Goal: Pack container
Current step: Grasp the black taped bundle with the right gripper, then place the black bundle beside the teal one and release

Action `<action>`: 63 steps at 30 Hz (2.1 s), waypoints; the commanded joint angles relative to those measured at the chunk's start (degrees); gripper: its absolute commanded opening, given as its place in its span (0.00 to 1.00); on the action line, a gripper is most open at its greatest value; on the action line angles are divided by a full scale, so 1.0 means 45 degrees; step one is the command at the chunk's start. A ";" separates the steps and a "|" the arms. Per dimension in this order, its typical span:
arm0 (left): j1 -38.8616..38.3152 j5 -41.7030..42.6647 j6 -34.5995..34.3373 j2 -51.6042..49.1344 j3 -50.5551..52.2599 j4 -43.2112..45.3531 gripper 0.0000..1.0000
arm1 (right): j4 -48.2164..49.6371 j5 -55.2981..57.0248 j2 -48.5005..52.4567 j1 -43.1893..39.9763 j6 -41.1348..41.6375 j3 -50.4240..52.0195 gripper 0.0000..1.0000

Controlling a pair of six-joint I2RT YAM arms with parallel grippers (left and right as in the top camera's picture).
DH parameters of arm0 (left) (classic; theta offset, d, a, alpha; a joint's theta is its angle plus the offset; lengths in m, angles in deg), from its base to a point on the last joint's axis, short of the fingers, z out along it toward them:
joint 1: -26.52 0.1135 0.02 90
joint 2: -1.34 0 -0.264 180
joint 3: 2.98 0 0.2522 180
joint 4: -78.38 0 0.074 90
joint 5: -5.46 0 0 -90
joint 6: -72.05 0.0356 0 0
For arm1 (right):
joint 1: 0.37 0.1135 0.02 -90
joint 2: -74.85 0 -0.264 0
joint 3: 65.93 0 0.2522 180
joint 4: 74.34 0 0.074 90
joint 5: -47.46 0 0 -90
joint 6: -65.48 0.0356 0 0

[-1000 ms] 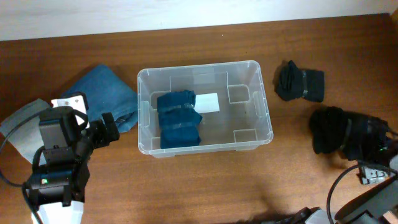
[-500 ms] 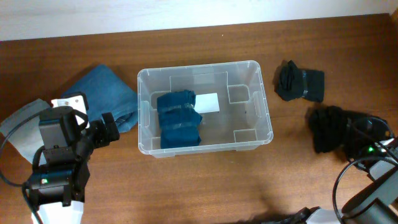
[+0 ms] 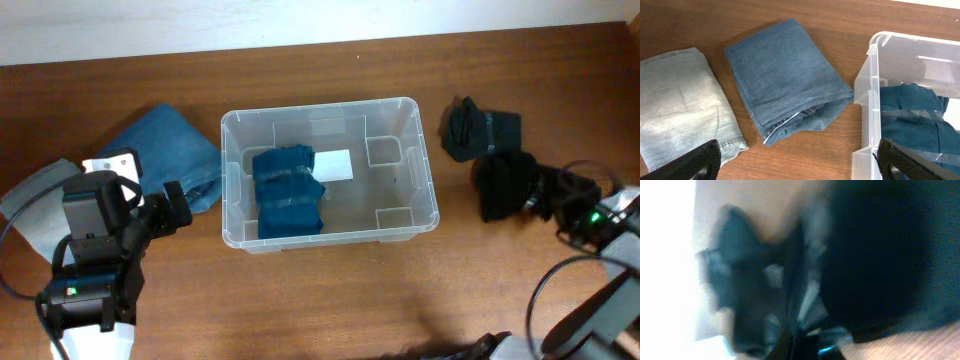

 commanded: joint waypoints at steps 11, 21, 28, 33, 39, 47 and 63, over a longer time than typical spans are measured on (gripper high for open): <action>0.0005 -0.0049 -0.0019 -0.0010 -0.0291 -0.0092 0.99 | -0.6523 -0.1141 -0.3662 0.7038 -0.4877 -0.6732 0.04; 0.0010 -0.0049 -0.0019 -0.0010 -0.0291 -0.0151 1.00 | -0.6606 0.1447 -0.0369 1.5416 -0.5474 -0.6727 0.04; 0.0005 -0.0044 -0.0019 -0.0010 -0.0291 -0.0199 0.99 | -0.6329 0.2011 0.1724 1.5431 -0.5484 -0.6727 0.04; 0.0005 -0.0044 -0.0019 -0.0010 -0.0291 -0.0282 0.99 | -0.7053 0.4090 0.2069 1.4460 -0.5867 -0.6732 0.33; 0.0005 -0.0044 -0.0019 -0.0010 -0.0291 -0.0282 0.99 | -0.7771 0.4809 0.2055 1.4299 -0.6402 -0.7271 0.99; 0.0005 -0.0049 -0.0019 -0.0010 -0.0291 -0.0330 0.99 | -0.9865 0.4449 0.2064 1.6378 -0.8276 -0.8723 0.19; 0.0005 -0.0049 -0.0019 -0.0010 -0.0291 -0.0350 0.99 | -0.9219 0.5294 0.4313 1.7335 -0.8208 -0.6834 0.13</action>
